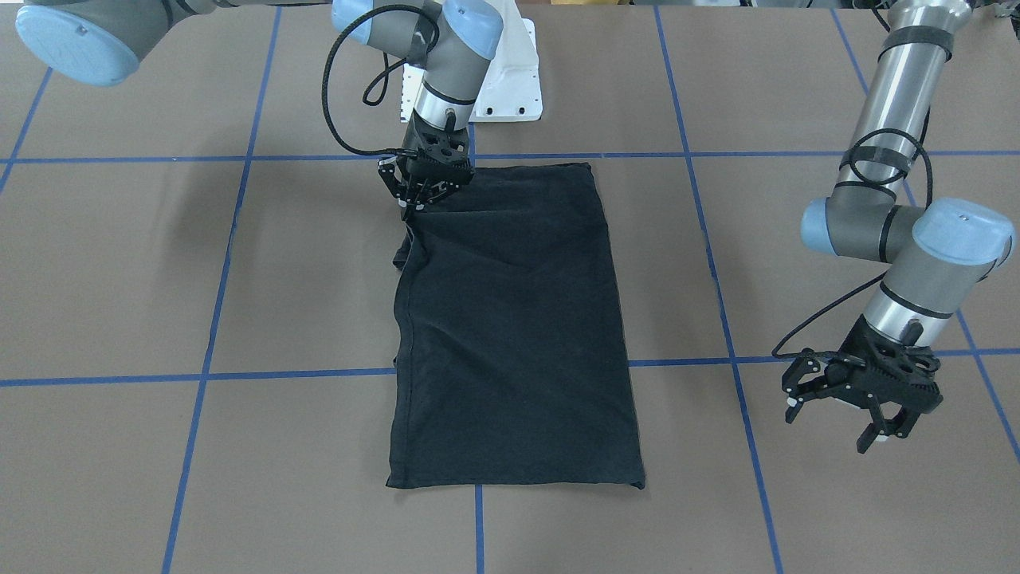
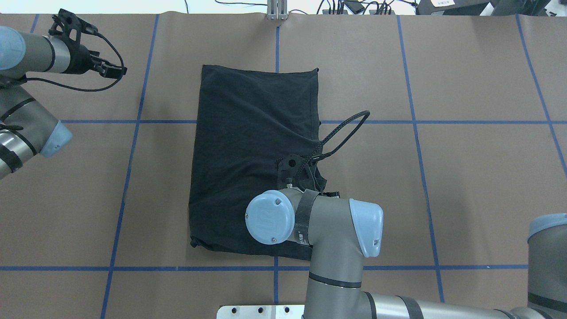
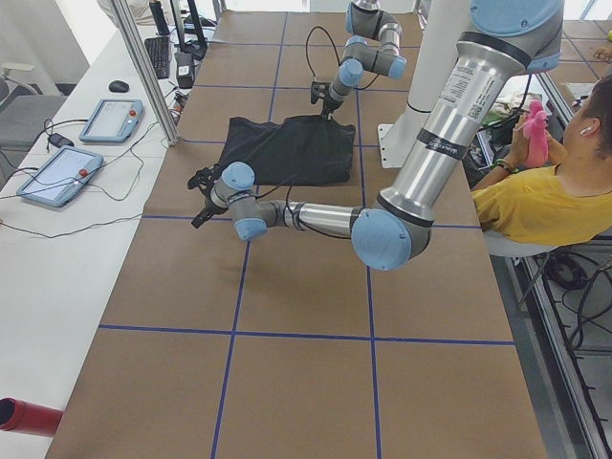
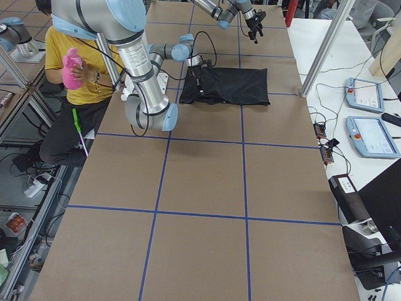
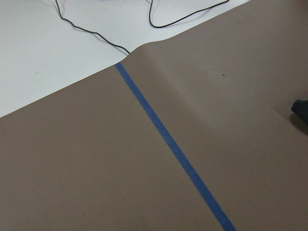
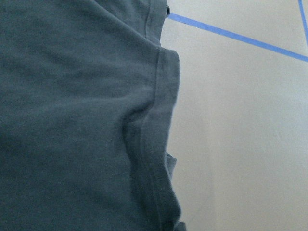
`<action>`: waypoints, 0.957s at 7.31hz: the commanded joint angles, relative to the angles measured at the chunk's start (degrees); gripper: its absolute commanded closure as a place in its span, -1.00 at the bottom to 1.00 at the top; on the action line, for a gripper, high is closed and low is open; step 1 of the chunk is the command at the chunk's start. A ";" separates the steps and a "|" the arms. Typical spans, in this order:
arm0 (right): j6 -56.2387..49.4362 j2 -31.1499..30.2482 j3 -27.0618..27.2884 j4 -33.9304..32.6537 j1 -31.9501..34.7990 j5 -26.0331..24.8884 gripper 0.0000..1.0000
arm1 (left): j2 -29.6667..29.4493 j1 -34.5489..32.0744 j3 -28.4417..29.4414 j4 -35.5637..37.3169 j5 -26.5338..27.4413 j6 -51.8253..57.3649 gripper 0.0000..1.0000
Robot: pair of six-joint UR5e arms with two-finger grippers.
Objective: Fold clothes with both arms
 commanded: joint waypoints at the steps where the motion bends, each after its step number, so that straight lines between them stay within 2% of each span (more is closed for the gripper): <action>1: 1.01 -0.50 0.15 0.21 -0.20 -0.37 -0.99 | 0.00 0.00 -0.09 -0.01 0.00 -0.09 -1.00; 2: 2.07 0.11 0.84 0.38 1.54 0.06 -1.00 | 0.00 0.00 -1.13 0.08 0.00 -1.39 -1.00; 4: 3.04 -0.75 8.37 0.38 2.78 1.55 -1.00 | 0.87 0.09 -6.30 0.70 -5.86 -12.50 -1.00; 5: 8.44 -2.76 12.93 0.38 2.70 2.17 -1.00 | 4.19 0.78 -11.55 0.69 -6.15 -15.44 -1.00; 6: 12.24 -6.96 19.68 0.99 1.83 2.44 -1.00 | 8.48 2.88 -17.52 0.69 -5.89 -20.08 -1.00; 7: 15.93 -12.48 25.58 4.31 -0.09 2.27 -1.00 | 12.09 6.12 -23.67 0.69 -5.45 -26.91 -1.00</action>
